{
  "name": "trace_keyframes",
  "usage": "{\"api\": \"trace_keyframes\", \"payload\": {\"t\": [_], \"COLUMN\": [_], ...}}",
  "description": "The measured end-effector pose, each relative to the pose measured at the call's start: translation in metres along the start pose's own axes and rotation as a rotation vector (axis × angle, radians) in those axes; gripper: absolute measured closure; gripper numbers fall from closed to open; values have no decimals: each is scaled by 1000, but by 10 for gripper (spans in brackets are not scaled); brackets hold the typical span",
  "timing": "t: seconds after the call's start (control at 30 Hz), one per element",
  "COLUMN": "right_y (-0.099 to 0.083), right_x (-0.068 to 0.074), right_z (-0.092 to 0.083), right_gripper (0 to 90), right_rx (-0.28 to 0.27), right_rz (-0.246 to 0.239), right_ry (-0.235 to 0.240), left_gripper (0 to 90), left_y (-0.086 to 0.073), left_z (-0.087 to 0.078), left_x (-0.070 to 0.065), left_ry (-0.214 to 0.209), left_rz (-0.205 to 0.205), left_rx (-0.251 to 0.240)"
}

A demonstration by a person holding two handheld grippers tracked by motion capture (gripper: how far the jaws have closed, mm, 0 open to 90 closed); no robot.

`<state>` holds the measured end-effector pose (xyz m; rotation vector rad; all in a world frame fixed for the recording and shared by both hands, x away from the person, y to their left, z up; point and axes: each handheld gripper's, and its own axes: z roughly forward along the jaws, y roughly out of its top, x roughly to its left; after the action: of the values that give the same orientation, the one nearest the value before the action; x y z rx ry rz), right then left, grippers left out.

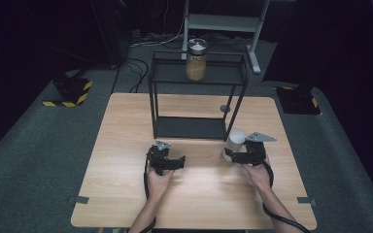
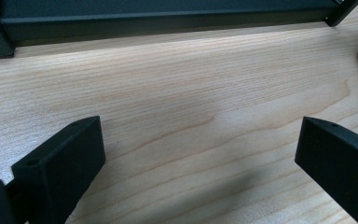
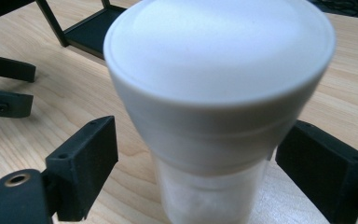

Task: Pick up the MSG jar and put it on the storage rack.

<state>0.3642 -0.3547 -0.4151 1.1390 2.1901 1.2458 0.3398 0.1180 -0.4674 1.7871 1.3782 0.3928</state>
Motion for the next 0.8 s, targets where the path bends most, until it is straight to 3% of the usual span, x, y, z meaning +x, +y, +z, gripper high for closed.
{"api": "trace_keyframes", "payload": {"t": [0.8], "right_y": [3], "right_x": [1], "right_z": [6], "right_gripper": [299], "right_rx": [-28], "right_rz": [-4], "right_ry": [-17], "left_gripper": [17], "left_y": [-1], "left_z": [0], "left_x": [0], "left_ry": [-1], "left_rz": [-4], "left_rx": [-3]}}
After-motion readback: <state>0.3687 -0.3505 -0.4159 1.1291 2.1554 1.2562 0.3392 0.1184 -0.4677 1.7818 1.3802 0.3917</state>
